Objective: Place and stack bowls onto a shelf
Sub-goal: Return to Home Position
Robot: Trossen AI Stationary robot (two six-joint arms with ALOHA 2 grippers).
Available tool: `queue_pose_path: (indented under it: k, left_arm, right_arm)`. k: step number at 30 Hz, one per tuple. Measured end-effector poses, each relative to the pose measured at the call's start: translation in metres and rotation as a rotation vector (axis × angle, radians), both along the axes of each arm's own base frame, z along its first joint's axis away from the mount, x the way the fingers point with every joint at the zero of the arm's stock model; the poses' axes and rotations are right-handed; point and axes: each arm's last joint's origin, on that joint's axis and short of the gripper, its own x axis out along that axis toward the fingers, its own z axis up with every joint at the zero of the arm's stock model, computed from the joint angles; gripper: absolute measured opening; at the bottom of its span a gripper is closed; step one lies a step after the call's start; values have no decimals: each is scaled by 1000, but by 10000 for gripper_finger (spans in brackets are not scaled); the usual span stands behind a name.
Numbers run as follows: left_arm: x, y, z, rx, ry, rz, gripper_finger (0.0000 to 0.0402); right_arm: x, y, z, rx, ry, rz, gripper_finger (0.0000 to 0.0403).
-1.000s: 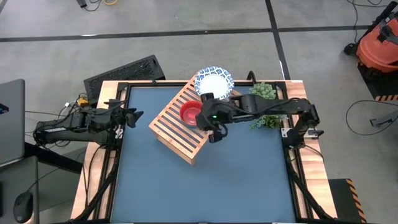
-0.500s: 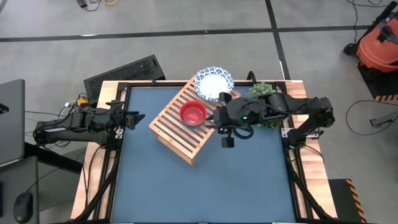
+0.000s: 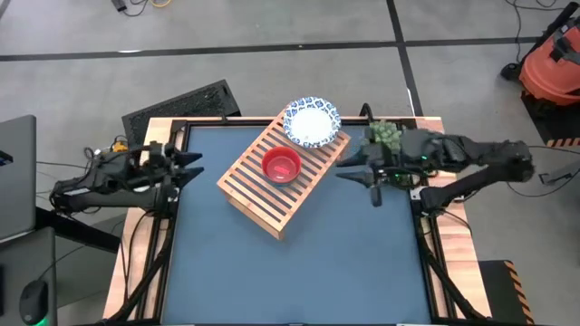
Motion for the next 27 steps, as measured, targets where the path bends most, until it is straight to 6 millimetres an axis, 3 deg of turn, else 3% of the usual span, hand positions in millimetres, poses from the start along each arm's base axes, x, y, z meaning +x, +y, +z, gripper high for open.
queue_pose_path:
  k: [6,9,12,18,27]
  left_arm:
    - [-31,-3,-1,39,-104,-48,281]
    - [-31,-3,-3,41,-80,-69,281]
    - [-22,-4,-7,45,-71,-104,281]
    - [2,-5,-43,32,-36,-163,281]
    - [34,-8,-104,-5,-32,-320,281]
  right_arm:
    - [-40,-4,-73,167,-282,-13,134]
    - [-54,-3,-104,212,-394,2,134]
    - [-65,-2,-128,238,-490,9,134]
    - [-77,4,-168,298,-528,7,134]
    - [-85,11,-213,338,-548,27,134]
